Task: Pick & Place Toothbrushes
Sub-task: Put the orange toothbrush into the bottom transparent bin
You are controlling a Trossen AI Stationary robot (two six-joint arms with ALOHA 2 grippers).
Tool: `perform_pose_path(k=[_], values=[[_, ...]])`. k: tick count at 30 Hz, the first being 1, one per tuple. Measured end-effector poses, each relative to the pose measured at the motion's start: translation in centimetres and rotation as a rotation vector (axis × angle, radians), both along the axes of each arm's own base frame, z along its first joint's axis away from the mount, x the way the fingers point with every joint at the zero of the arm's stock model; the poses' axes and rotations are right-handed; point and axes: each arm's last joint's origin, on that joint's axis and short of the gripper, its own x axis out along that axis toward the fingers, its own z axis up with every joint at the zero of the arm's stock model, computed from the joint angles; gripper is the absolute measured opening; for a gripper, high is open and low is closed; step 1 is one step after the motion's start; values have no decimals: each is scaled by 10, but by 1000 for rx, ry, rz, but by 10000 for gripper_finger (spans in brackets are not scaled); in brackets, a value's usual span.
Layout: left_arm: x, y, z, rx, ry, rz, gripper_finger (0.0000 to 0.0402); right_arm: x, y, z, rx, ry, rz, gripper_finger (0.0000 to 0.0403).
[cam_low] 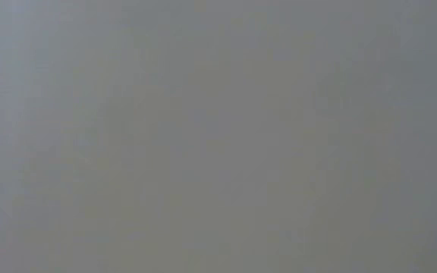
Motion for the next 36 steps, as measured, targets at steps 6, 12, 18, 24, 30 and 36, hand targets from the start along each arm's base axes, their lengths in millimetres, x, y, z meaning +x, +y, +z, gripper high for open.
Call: perform_pose_path(k=[6,12,18,24,30,36], values=[[0,0,0,0,0,1,3,-8,0,1,-5,72,-33,35],[0,0,0,2,0,4,3,-12,-1,11,-6,56,-54,9],[0,0,0,7,-2,3,3,-14,5,50,-31,-145,-92,21],[0,0,0,7,-2,3,3,-22,20,97,-165,-468,-8,7],[0,0,0,7,-4,2,3,-27,37,133,-188,-755,81,14],[0,0,1,8,-10,2,3,-20,50,146,-204,-913,208,6]])
